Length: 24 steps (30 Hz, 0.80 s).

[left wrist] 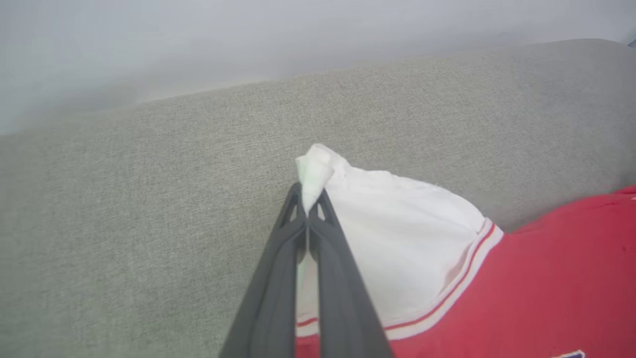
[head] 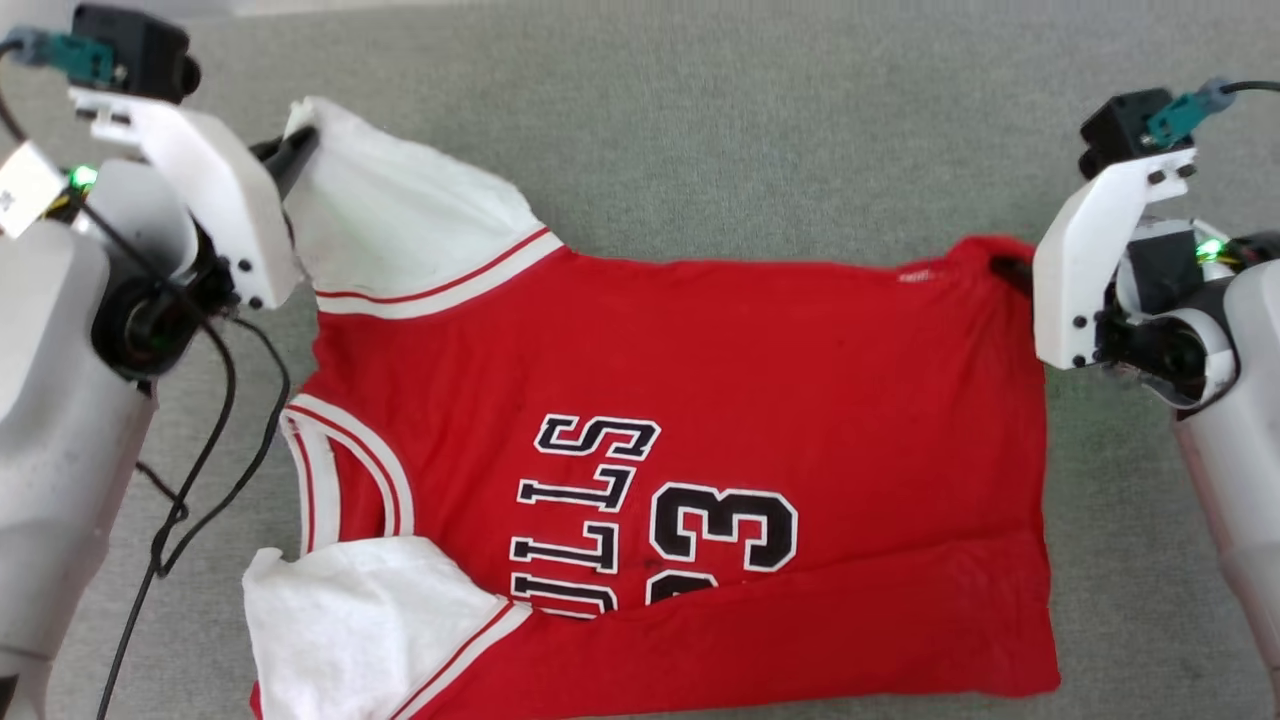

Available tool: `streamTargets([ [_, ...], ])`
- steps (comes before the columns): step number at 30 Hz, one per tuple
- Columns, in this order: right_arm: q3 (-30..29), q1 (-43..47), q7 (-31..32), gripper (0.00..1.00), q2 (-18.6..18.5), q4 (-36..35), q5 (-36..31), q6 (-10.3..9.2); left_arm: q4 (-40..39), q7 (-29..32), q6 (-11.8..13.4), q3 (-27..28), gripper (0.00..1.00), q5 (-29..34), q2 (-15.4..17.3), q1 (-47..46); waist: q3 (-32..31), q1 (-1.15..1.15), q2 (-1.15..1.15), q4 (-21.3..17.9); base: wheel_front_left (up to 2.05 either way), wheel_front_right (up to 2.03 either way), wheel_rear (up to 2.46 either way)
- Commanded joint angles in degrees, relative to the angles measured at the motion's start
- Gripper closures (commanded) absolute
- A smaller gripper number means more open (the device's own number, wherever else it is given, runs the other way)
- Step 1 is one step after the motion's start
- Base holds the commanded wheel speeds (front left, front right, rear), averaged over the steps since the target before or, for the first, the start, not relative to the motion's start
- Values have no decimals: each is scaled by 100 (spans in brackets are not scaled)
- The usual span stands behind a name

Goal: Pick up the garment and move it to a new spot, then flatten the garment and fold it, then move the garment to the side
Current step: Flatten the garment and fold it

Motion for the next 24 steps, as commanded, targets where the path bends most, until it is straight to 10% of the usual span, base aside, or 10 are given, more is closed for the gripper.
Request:
streamTargets([
  [1, -30, 112, -36, 100, -69, -30, 7, -4, -25, -40, 5, 23, 100, -17, 28, 87, -147, 0, 0, 47, 0, 0, 0],
  [24, -982, 3733, -1538, 100, 269, -1477, -190, -4, -2191, -1223, 1488, 737, 100, -1119, 560, 4922, -1589, 0, 0, 394, 0, 0, 0],
])
